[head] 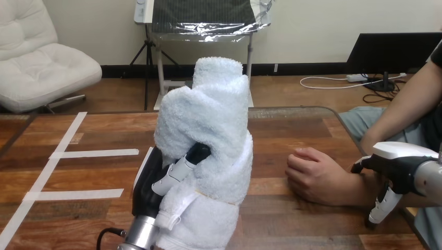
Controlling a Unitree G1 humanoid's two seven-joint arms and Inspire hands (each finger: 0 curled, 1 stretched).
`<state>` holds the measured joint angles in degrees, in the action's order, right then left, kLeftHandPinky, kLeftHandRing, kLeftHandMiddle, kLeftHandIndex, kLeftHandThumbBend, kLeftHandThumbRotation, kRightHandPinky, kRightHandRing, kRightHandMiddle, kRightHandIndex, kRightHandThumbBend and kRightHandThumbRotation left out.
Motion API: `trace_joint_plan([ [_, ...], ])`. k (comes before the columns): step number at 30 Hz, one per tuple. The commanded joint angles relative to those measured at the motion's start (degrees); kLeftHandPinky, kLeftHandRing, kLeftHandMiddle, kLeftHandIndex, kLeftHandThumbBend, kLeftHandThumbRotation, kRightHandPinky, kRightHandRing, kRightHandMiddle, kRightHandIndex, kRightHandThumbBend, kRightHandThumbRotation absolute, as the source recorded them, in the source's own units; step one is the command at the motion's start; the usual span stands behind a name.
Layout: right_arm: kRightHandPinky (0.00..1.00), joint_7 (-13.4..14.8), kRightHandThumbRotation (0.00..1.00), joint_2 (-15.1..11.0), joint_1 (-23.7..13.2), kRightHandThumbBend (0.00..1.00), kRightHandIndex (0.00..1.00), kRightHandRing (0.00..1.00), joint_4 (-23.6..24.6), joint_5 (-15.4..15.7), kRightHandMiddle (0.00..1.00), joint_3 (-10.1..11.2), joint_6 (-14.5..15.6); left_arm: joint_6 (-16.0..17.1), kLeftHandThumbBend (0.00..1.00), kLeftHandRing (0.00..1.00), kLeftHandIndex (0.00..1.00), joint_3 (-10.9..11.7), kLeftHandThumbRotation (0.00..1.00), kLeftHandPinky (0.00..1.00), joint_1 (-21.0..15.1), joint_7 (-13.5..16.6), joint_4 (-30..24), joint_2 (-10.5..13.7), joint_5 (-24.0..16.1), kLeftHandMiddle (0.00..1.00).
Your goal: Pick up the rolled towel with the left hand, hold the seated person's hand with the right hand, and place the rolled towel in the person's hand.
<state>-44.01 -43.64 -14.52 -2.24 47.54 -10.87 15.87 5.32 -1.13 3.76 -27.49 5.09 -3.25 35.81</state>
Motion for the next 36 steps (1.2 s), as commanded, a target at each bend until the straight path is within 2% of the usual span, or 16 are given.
trace_joint_plan([
  [1,0.91,1.1,0.03,-1.5,-3.2,0.69,0.9,0.95,-2.7,0.7,0.96,-1.1,-0.3,1.7,0.78,0.28,0.44,0.2,0.12,0.22,-2.0,-0.4,-3.3,-3.6,0.8,0.35],
  [5,0.92,0.9,0.06,-1.6,-3.8,0.69,0.91,0.96,-3.5,1.9,0.96,-2.0,0.3,0.8,0.78,0.29,0.44,0.3,0.12,0.23,-1.7,-0.2,-3.9,-3.6,1.4,0.35],
  [8,0.92,1.1,0.06,-1.3,-3.9,0.68,0.91,0.96,-3.8,1.4,0.96,-1.8,0.2,1.6,0.77,0.29,0.44,0.3,0.12,0.23,-1.8,-0.8,-3.6,-3.5,1.1,0.35],
  [15,0.92,1.6,0.07,-1.6,-4.3,0.68,0.91,0.95,-4.9,1.5,0.96,-2.5,-0.5,1.3,0.75,0.29,0.44,0.2,0.12,0.23,-1.5,-0.4,-4.1,-3.5,1.2,0.35],
  [29,0.83,1.7,0.11,-1.8,-5.2,0.66,0.89,0.87,-7.3,2.1,0.89,-4.3,-2.0,1.0,0.75,0.29,0.44,0.2,0.12,0.23,-1.4,-0.3,-4.3,-3.4,1.1,0.35],
  [36,0.81,0.5,0.13,-1.6,-6.2,0.65,0.88,0.84,-8.8,2.2,0.87,-5.4,-2.4,1.3,0.74,0.29,0.44,0.2,0.12,0.23,-1.5,-0.6,-4.1,-3.5,1.2,0.35],
])
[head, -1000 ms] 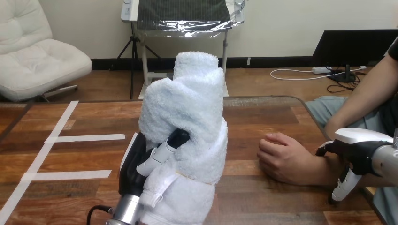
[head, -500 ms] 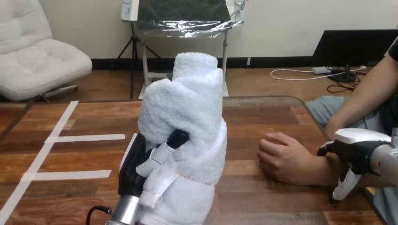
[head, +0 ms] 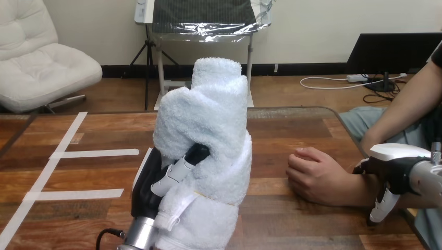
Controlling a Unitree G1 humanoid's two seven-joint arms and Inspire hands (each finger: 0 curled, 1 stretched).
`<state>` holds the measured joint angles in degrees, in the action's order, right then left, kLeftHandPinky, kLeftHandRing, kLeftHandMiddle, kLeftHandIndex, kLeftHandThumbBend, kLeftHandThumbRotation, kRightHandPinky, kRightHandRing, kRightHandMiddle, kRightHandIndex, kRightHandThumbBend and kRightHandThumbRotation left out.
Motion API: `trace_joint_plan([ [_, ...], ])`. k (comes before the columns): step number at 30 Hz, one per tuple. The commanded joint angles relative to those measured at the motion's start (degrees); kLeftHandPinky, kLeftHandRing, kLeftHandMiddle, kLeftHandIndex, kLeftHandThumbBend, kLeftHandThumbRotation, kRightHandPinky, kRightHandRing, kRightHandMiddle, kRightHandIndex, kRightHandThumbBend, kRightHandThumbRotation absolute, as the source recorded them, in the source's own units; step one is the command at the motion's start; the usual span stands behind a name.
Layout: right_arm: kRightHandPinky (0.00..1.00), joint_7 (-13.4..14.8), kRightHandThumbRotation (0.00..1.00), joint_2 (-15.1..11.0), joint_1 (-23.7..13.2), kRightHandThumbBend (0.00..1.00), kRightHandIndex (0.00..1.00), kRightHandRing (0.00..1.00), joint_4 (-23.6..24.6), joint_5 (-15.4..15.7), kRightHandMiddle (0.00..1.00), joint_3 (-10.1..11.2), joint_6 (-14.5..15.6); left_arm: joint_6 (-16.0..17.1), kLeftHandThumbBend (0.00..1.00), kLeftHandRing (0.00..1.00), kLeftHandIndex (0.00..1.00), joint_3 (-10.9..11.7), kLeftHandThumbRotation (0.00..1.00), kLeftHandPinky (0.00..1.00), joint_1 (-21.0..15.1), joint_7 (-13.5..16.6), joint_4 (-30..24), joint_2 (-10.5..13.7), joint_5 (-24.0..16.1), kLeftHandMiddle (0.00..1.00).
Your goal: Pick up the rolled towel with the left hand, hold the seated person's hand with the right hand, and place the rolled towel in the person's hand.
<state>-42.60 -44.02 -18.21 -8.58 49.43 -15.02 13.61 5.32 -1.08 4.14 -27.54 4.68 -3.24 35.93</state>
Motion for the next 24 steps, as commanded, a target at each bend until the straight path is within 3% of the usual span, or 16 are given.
trace_joint_plan([
  [1,0.8,-0.9,0.13,-1.1,-2.5,0.65,0.87,0.83,-2.4,0.2,0.87,-1.3,-0.1,1.3,0.74,0.29,0.44,0.1,0.12,0.23,-1.9,-0.6,-3.6,-3.6,1.1,0.35],
  [16,0.82,-1.1,0.12,-0.2,-4.1,0.65,0.83,0.81,-6.0,0.5,0.84,-3.7,0.1,1.1,0.72,0.29,0.44,0.4,0.1,0.24,-2.0,-1.1,-3.5,-3.5,2.0,0.35],
  [24,0.81,-0.7,0.14,0.0,-5.1,0.65,0.83,0.81,-8.1,1.1,0.84,-5.5,-0.1,0.8,0.74,0.29,0.44,0.3,0.1,0.23,-1.8,0.1,-4.2,-3.4,1.8,0.35],
])
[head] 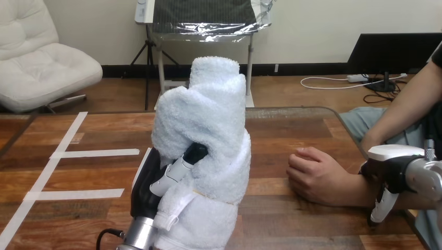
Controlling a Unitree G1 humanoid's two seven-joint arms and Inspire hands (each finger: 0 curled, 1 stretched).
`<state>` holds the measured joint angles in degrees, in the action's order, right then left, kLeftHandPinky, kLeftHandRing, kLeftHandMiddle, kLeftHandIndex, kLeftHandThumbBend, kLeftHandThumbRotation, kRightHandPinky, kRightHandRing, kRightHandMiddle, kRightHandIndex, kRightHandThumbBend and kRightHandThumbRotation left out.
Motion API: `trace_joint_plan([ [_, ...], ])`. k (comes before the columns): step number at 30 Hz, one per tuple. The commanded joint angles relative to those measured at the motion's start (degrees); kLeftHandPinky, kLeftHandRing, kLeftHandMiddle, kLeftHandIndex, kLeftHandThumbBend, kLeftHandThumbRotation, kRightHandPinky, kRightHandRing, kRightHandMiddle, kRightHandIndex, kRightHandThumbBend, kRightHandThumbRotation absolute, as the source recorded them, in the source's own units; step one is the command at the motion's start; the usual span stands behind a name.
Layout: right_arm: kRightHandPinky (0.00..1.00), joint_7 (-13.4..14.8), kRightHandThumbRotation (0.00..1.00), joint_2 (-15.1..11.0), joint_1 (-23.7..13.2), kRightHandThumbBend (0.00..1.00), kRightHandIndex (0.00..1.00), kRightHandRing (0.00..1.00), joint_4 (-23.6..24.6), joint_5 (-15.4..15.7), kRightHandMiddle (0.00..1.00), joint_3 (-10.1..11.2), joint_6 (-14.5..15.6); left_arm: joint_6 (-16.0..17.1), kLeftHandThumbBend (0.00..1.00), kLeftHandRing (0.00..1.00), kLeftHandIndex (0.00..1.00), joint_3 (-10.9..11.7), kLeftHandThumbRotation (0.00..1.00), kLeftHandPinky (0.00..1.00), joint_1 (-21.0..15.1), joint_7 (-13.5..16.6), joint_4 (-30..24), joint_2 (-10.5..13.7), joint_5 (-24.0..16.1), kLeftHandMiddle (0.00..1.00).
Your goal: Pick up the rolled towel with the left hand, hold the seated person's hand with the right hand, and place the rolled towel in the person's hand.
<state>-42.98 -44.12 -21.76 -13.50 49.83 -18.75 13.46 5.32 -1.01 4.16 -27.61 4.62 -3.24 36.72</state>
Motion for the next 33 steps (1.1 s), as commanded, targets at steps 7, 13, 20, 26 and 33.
trace_joint_plan([
  [7,0.82,1.1,0.15,0.2,-2.0,0.67,0.82,0.8,-4.8,0.7,0.83,-3.0,-0.5,0.9,0.74,0.29,0.44,0.1,0.11,0.23,-1.7,0.0,-4.4,-3.4,1.0,0.35],
  [13,0.79,2.1,0.15,0.6,-2.4,0.68,0.81,0.78,-6.3,0.4,0.81,-3.6,-1.0,0.7,0.74,0.29,0.44,0.1,0.11,0.22,-1.4,0.1,-4.6,-3.5,1.1,0.35],
  [20,0.68,3.0,0.15,1.3,-2.6,0.68,0.81,0.75,-7.6,-0.1,0.79,-4.1,-0.8,0.5,0.73,0.29,0.44,0.1,0.1,0.23,-1.2,-0.1,-4.9,-3.4,1.5,0.35],
  [26,0.57,4.4,0.13,1.7,-2.6,0.68,0.8,0.7,-8.4,-0.7,0.77,-4.3,-1.2,0.3,0.73,0.29,0.44,0.1,0.1,0.23,-1.0,0.0,-5.0,-3.2,1.6,0.35],
  [33,0.42,6.7,0.06,2.3,-1.9,0.7,0.74,0.57,-8.9,-1.7,0.66,-3.8,-1.3,0.3,0.73,0.29,0.44,0.2,0.1,0.23,-1.0,-0.1,-5.0,-3.1,2.0,0.35],
])
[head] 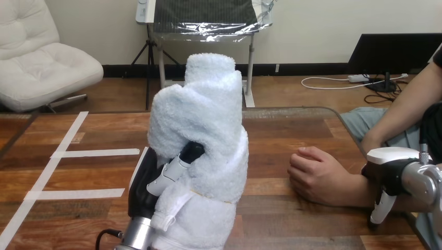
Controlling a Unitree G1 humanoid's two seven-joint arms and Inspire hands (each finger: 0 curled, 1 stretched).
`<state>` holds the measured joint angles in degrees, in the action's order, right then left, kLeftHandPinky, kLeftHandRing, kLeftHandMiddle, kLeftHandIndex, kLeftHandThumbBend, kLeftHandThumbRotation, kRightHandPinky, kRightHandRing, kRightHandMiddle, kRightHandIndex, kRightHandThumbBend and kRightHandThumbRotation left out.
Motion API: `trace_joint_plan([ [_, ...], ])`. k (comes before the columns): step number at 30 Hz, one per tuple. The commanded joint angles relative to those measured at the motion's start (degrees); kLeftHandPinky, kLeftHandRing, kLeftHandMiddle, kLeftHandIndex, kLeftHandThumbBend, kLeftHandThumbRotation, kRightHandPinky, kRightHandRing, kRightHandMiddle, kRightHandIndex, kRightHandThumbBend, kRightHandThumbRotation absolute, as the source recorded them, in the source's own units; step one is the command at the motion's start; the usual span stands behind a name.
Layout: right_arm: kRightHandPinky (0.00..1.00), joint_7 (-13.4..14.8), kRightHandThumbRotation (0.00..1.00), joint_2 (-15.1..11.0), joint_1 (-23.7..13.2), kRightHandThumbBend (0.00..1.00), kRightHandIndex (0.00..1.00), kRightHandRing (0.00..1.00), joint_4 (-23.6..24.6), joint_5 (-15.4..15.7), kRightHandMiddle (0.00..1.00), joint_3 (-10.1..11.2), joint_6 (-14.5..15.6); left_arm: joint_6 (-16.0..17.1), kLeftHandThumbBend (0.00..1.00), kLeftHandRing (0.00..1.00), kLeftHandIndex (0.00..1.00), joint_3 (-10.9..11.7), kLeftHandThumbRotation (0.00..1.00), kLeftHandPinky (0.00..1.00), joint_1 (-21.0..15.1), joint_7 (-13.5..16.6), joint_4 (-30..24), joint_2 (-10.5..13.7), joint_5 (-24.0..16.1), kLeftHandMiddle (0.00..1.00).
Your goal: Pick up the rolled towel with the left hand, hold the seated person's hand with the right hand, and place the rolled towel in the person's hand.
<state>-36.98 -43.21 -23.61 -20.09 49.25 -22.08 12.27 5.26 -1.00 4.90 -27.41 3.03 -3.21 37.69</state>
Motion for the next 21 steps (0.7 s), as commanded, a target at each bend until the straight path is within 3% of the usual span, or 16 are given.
trace_joint_plan([
  [1,0.4,0.9,0.05,1.5,0.0,0.7,0.73,0.54,-2.4,-1.2,0.64,-0.4,-0.1,0.4,0.73,0.29,0.44,0.2,0.1,0.23,-1.7,-0.4,-3.4,-3.2,1.1,0.35],
  [21,0.23,7.1,0.0,2.1,1.4,0.71,0.52,0.35,-3.2,-4.6,0.47,0.8,-0.5,0.9,0.72,0.29,0.44,0.2,0.09,0.23,-1.6,0.5,-3.3,-3.3,0.6,0.36],
])
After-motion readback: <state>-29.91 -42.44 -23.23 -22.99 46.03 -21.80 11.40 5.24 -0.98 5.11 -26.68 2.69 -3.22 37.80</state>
